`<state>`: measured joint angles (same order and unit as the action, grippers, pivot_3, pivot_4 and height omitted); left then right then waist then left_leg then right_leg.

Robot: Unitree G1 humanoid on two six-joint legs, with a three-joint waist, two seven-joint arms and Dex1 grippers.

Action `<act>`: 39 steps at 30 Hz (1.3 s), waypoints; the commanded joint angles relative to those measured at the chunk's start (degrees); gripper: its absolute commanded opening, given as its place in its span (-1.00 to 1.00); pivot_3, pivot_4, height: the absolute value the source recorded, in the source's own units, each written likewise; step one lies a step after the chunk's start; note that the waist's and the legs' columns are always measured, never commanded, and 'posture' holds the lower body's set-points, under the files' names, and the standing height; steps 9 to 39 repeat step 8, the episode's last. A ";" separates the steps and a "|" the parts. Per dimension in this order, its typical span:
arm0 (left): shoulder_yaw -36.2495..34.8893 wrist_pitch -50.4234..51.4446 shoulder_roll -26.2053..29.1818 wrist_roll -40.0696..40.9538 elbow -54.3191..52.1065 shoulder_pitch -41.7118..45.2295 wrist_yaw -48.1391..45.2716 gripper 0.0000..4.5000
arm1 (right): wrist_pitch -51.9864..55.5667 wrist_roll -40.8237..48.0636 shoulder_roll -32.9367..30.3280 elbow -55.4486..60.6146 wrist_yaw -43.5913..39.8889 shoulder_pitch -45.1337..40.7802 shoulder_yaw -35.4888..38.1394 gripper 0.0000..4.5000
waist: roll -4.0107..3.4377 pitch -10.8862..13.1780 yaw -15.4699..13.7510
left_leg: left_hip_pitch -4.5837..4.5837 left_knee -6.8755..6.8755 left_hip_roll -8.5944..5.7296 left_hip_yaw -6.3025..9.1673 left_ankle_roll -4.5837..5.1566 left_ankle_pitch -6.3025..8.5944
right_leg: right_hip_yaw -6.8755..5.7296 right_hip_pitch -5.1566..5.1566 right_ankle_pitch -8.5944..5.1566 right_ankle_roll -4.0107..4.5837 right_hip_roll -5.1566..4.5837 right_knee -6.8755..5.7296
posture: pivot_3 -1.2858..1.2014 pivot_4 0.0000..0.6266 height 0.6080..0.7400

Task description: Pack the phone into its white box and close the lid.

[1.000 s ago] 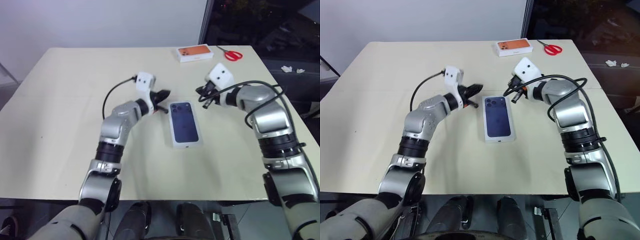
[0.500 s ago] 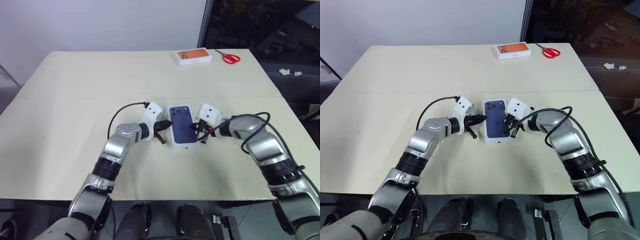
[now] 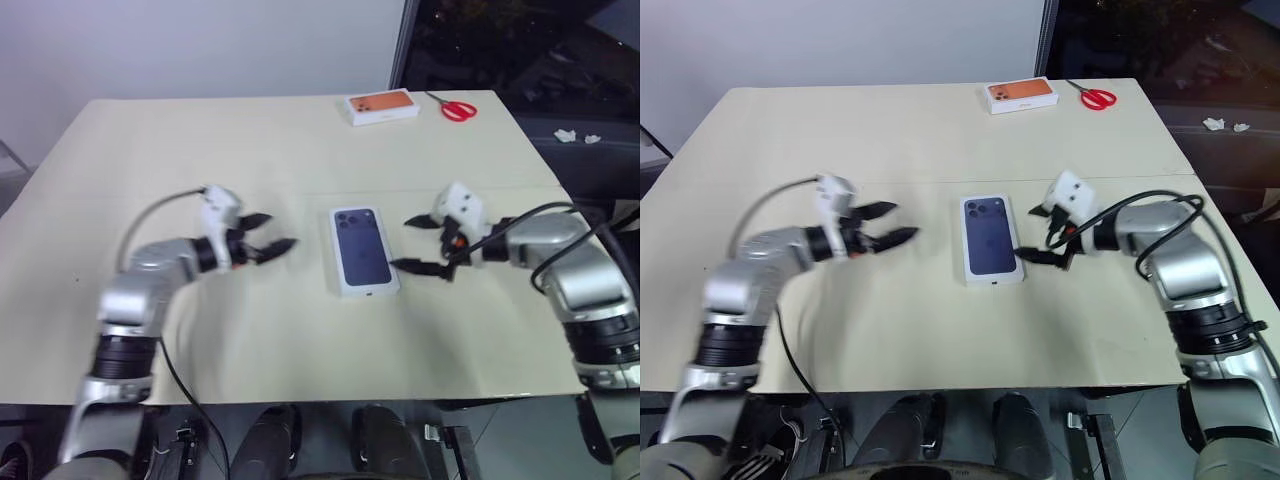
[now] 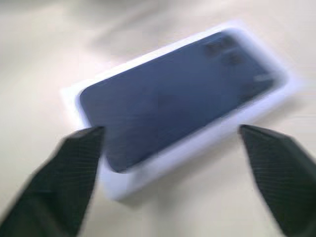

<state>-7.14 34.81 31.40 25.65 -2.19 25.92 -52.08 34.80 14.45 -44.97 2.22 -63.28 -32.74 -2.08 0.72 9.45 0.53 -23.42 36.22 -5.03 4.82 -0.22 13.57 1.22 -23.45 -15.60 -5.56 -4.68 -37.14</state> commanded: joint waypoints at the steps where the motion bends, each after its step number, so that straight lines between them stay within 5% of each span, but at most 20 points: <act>1: -2.94 -1.82 3.84 3.29 -2.93 -3.31 -5.07 1.00 | -3.44 2.80 0.84 -0.95 0.02 -1.33 3.40 0.97 | 0.00 0.00 0.10 | 0.03 0.02 -0.01 -0.01 0.02 0.01 | 0.03 0.05 0.00 0.00 -0.03 0.02 | 0.03 -0.52 1.00; 8: -8.86 -3.21 11.68 3.67 -3.54 -12.72 -7.39 1.00 | -9.81 4.74 -2.92 -0.04 -3.80 5.17 6.90 0.97 | 0.00 0.02 -0.02 | 0.01 0.00 -0.01 0.02 0.05 0.03 | 0.03 0.04 0.01 0.02 -0.06 0.03 | 0.03 -0.52 1.00; 39: -8.86 -3.21 11.68 3.67 -3.54 -12.72 -7.39 1.00 | -9.81 4.74 -2.92 -0.04 -3.80 5.17 6.90 0.97 | 0.00 0.02 -0.02 | 0.01 0.00 -0.01 0.02 0.05 0.03 | 0.03 0.04 0.01 0.02 -0.06 0.03 | 0.03 -0.52 1.00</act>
